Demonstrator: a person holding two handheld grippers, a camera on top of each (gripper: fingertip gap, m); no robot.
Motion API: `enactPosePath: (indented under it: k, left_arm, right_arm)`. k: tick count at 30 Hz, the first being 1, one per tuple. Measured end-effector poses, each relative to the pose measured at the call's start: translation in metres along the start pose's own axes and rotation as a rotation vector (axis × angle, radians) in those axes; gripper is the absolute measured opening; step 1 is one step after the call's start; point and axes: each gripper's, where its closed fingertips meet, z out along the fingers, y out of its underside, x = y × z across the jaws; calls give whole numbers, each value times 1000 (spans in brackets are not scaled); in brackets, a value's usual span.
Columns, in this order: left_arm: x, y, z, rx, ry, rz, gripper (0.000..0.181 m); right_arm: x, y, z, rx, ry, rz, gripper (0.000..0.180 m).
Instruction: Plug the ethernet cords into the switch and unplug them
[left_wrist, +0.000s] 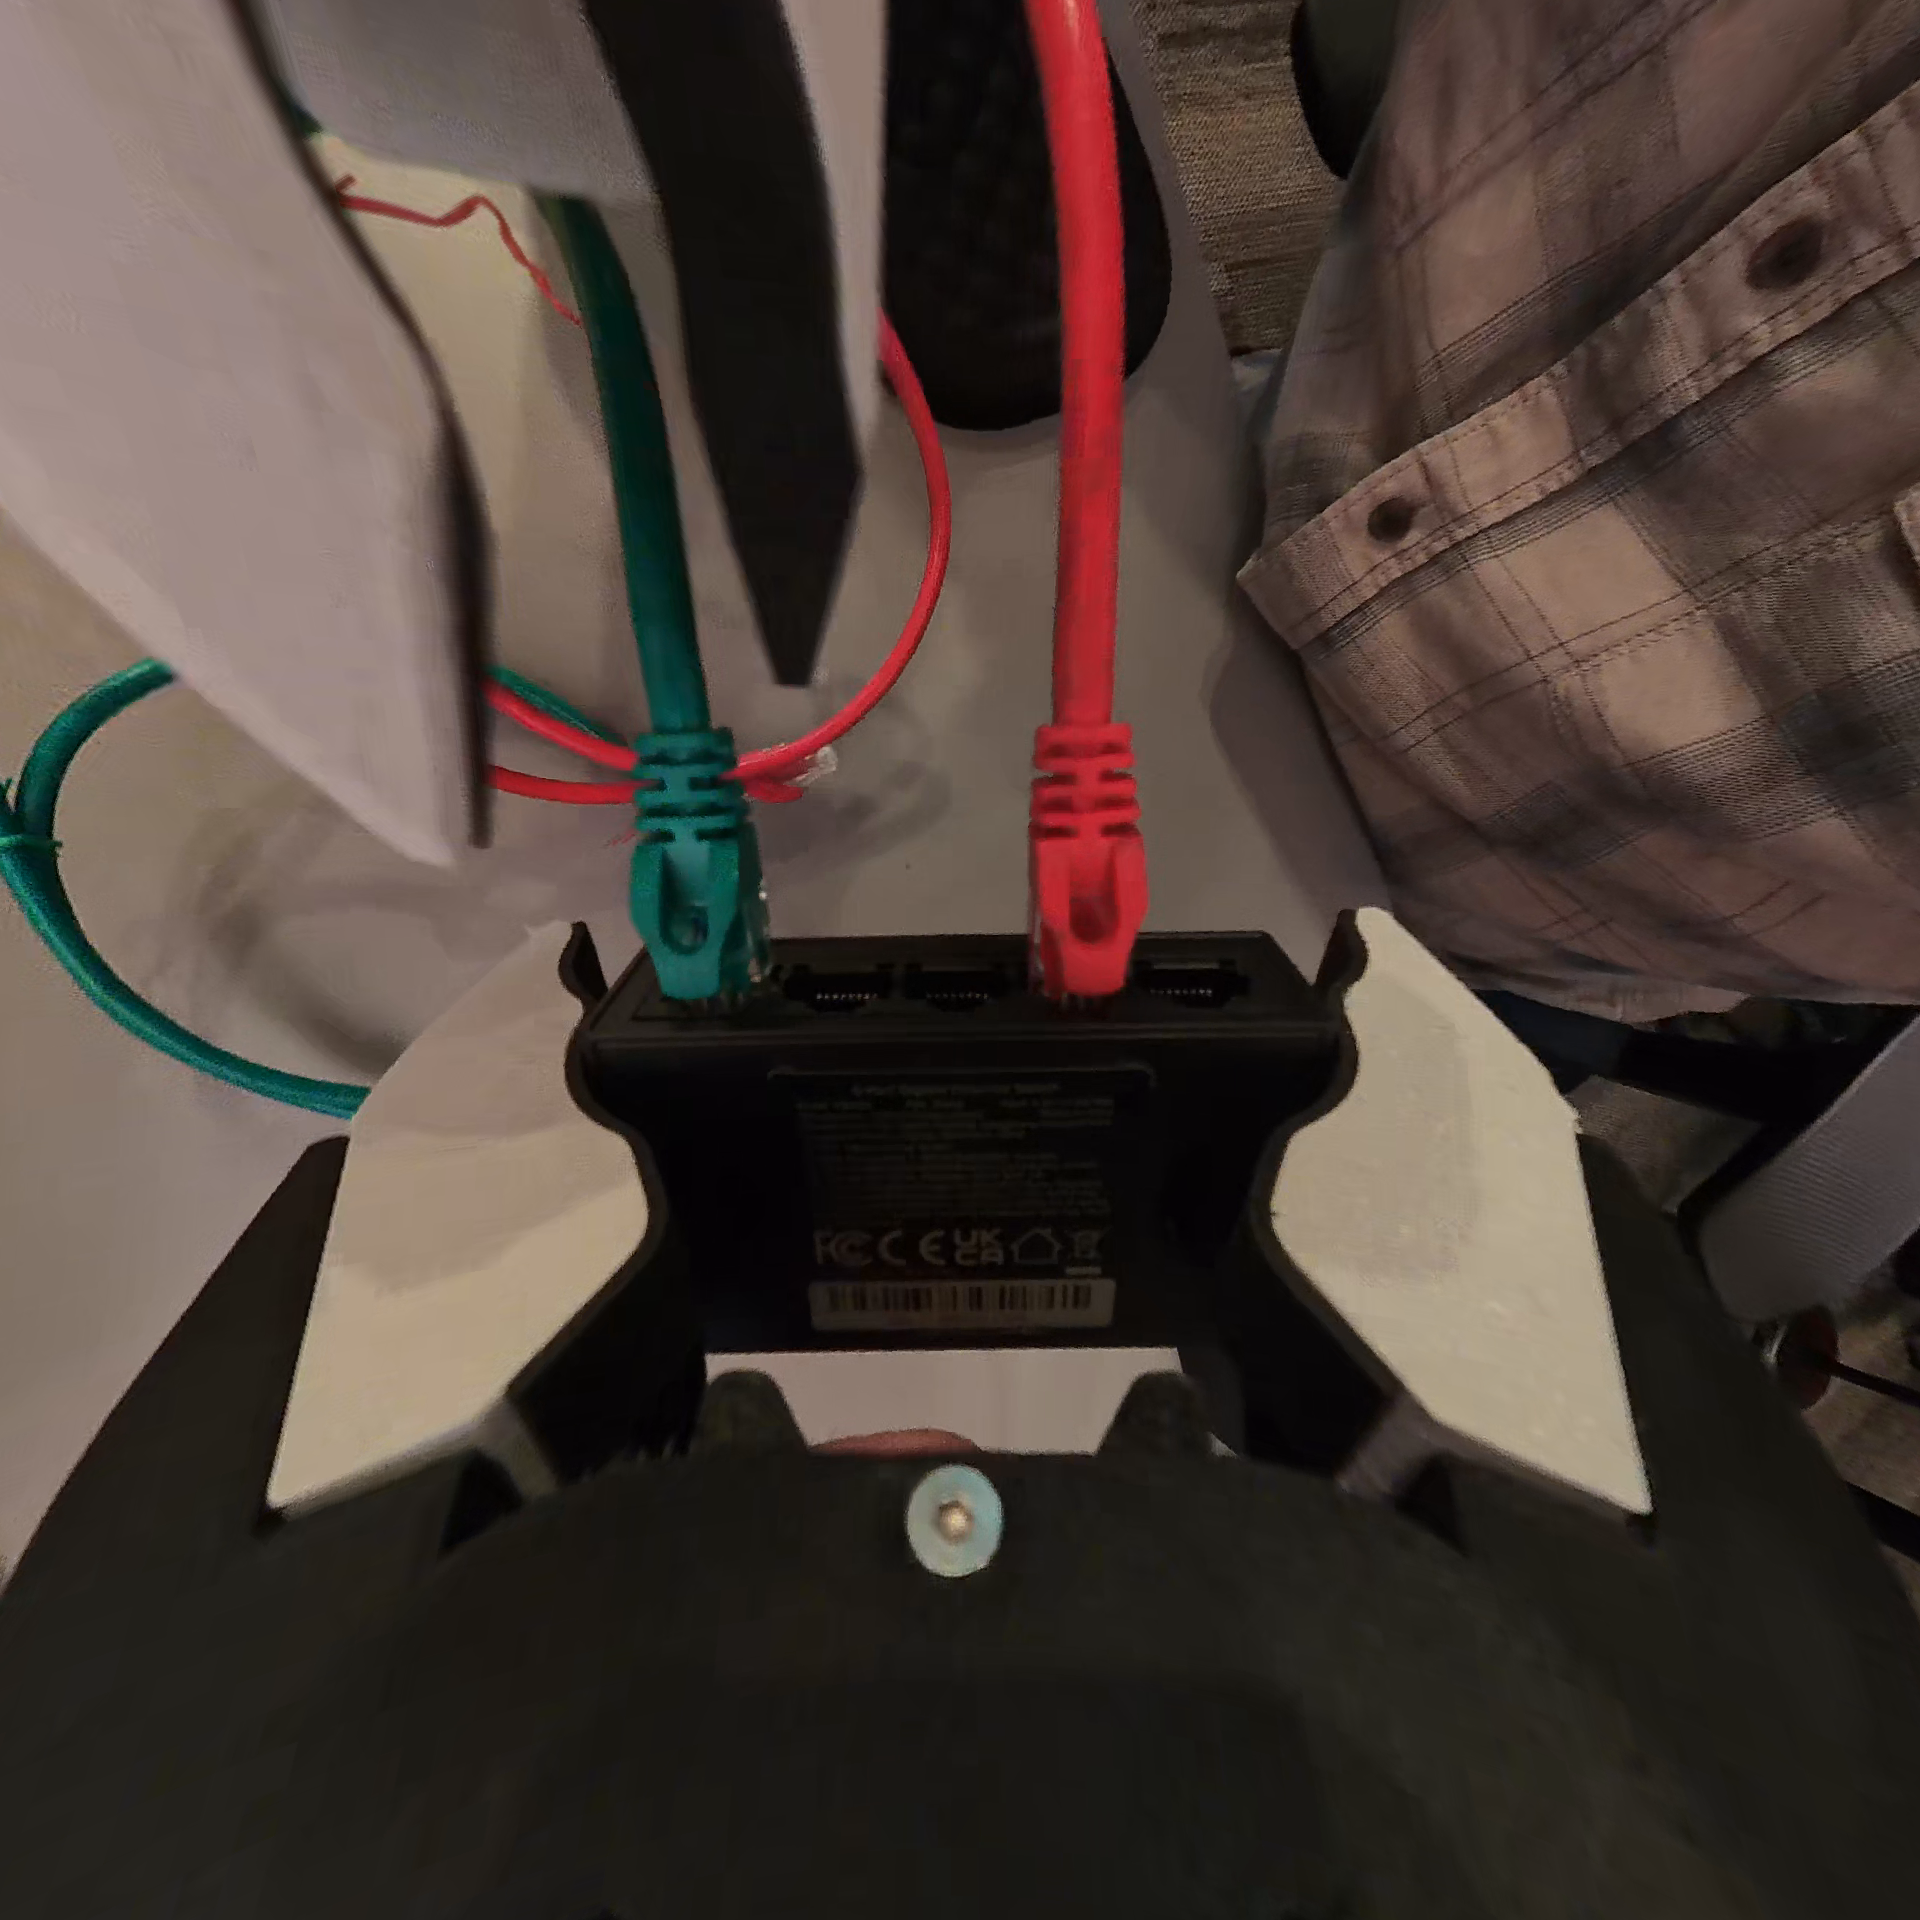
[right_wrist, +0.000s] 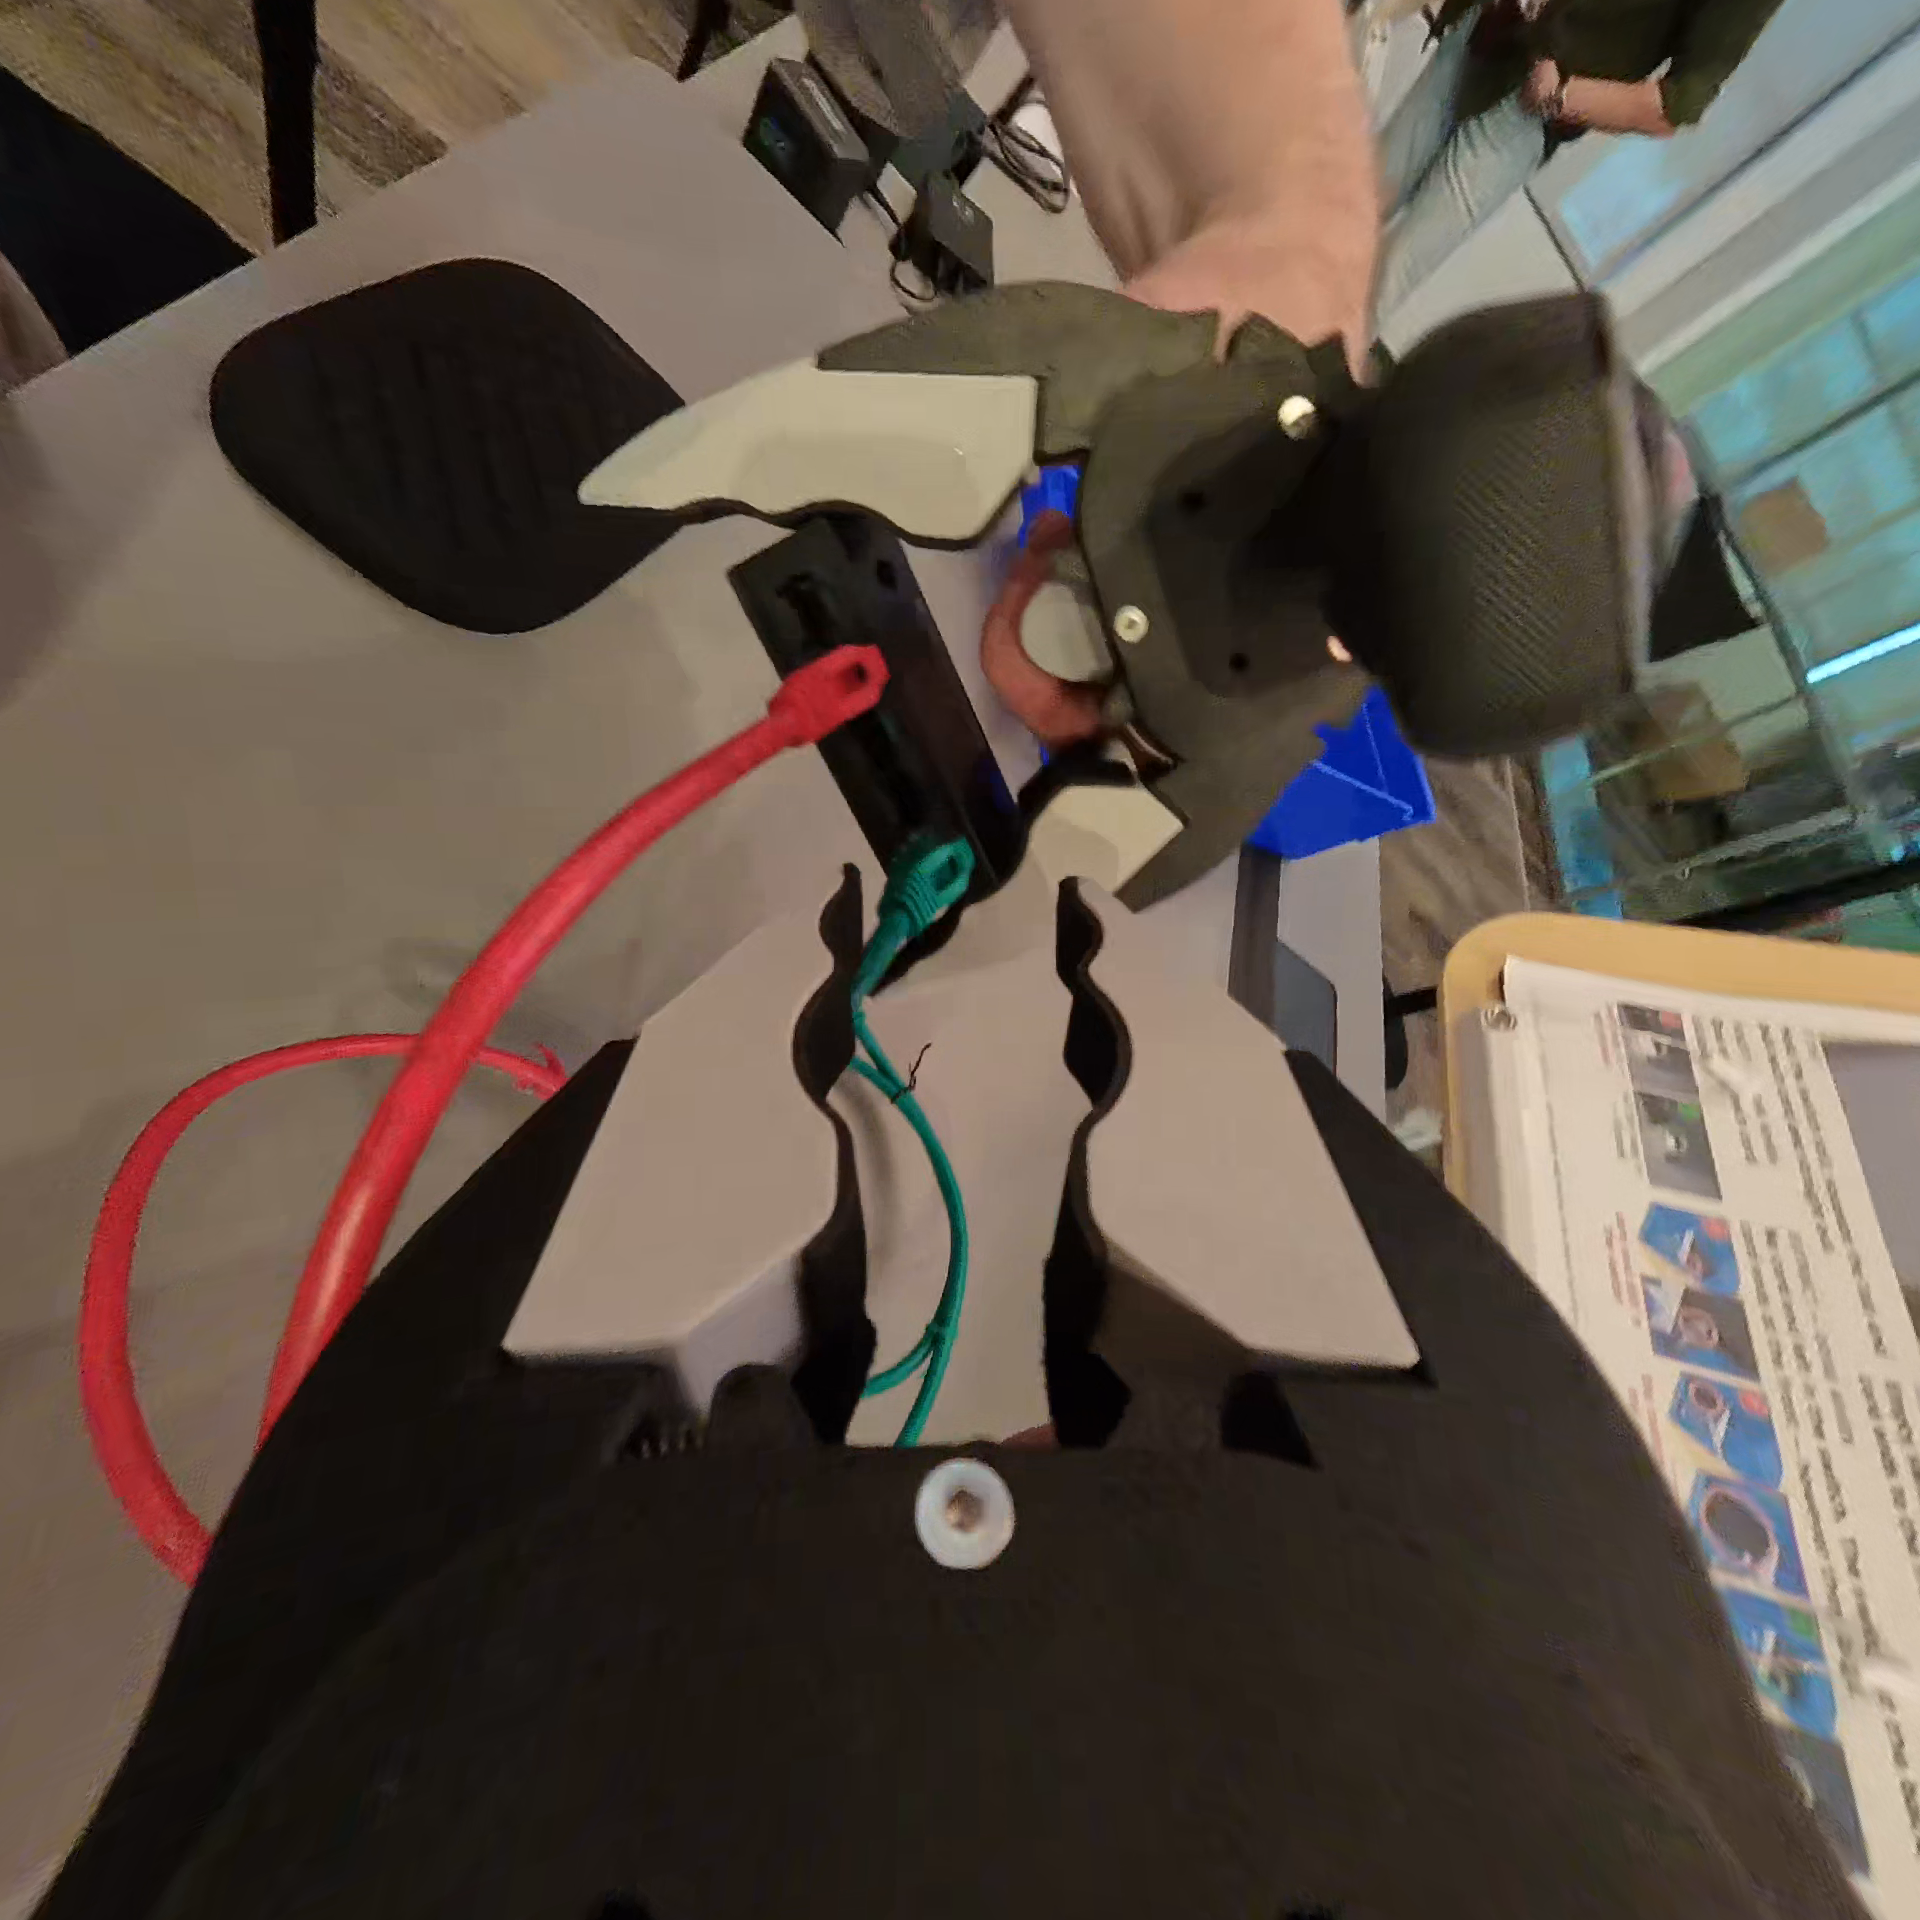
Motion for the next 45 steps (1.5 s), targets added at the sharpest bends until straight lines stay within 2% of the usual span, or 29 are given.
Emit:
enactPosePath:
  k: [5, 15, 23, 28, 32, 37, 42, 45]
  left_arm:
    - [-1, 1, -2, -21, -2, 9, 125]
    - [-3, -1, 6, -27, 37, 6, 124]
    - [-3, -7, -4, 45, 70, -21, 124]
    - [-3, -11, -13, 99, 77, -32, 124]
    - [-4, -14, -16, 136, 93, -51, 124]
    - [-5, -21, -9, 146, 98, -50, 125]
    - [-5, -26, -6, 142, 94, -48, 125]
    - [-8, -24, -7, 125, 85, -55, 124]
  right_arm:
    - [-10, 3, 15, -33, -26, -77, 48]
    - [-8, 15, 18, -153, 37, -207, 38]
    - [23, -10, -45, -82, 219, -190, 38]
    - [-10, -46, -69, 9, 204, -226, 41]
    - [-35, -53, -49, -23, 199, -277, 55]
    - [-28, -43, -19, -81, 201, -283, 40]
    - [-18, -24, 4, -144, 144, -271, 39]
    - [-18, -16, 13, -174, 112, -277, 31]
